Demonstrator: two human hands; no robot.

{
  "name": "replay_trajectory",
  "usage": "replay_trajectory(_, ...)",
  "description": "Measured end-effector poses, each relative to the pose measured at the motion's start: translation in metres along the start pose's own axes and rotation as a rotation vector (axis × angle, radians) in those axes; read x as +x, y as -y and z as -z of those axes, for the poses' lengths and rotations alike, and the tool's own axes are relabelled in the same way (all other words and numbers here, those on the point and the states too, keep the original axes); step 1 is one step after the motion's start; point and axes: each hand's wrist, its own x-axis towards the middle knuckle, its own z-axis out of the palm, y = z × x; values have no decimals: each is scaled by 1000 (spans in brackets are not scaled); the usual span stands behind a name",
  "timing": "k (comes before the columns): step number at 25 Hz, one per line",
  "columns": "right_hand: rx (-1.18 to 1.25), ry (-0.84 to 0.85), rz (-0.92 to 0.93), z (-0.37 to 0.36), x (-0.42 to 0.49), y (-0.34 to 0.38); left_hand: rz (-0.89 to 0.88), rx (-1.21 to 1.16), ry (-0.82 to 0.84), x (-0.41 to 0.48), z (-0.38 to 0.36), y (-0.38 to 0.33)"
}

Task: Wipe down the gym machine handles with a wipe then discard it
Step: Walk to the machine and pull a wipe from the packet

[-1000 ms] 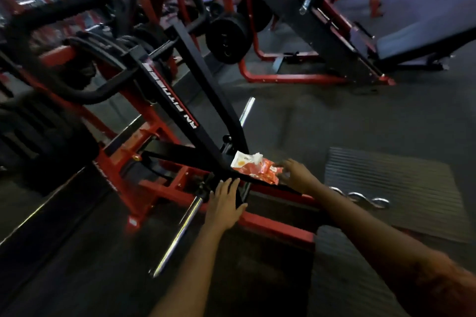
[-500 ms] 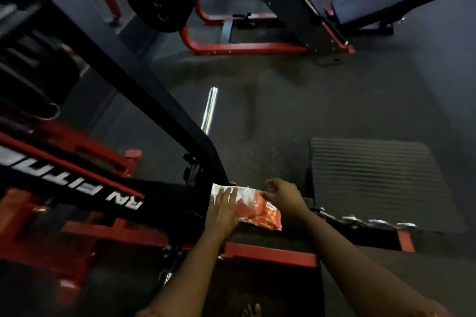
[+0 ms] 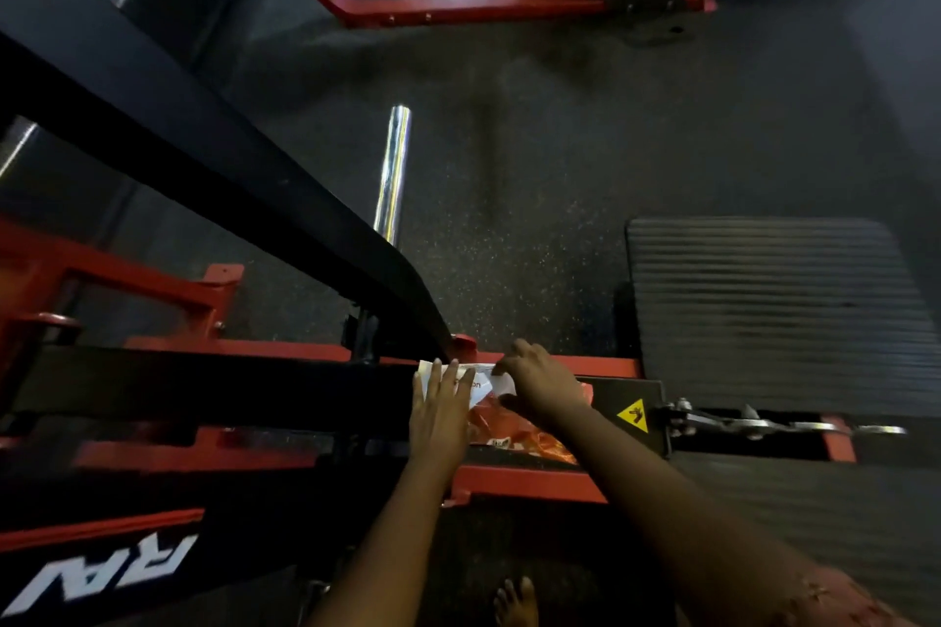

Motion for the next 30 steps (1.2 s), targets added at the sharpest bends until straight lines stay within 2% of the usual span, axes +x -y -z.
replay_trajectory(3, -26, -88, -23, -4, 1, -5, -4, -31, -30, 1, -5, 0)
replay_trajectory(5, 50, -163, -16, -7, 0, -11, 6, -38, -59, 2, -8, -1)
replay_trajectory(10, 538, -490, -101, 0, -16, -9, 24, -61, -58, 5, -16, 2)
replay_trajectory(13, 765, -546, -116, 15, -29, -7, 7, -38, -44, 6, -13, 1)
replay_trajectory(17, 1251, -453, -255, 33, -50, -10, -20, -53, -56, -2, 1, 1)
replay_trajectory(20, 1487, -389, -317, 47, -77, -3, -37, -246, -174, -32, 26, -4)
replay_trajectory(23, 1528, -298, -349, 65, -117, 9, -37, -566, -367, -83, 58, -13)
replay_trajectory(25, 1601, -143, -376, 73, -149, 16, -15, -707, -476, -127, 77, -22)
replay_trajectory(27, 1653, 5, -345, 82, -188, 25, 11, -780, -527, -180, 93, -34)
replay_trajectory(30, 1638, 63, -219, 97, -251, 43, 59, -867, -653, -265, 104, -55)
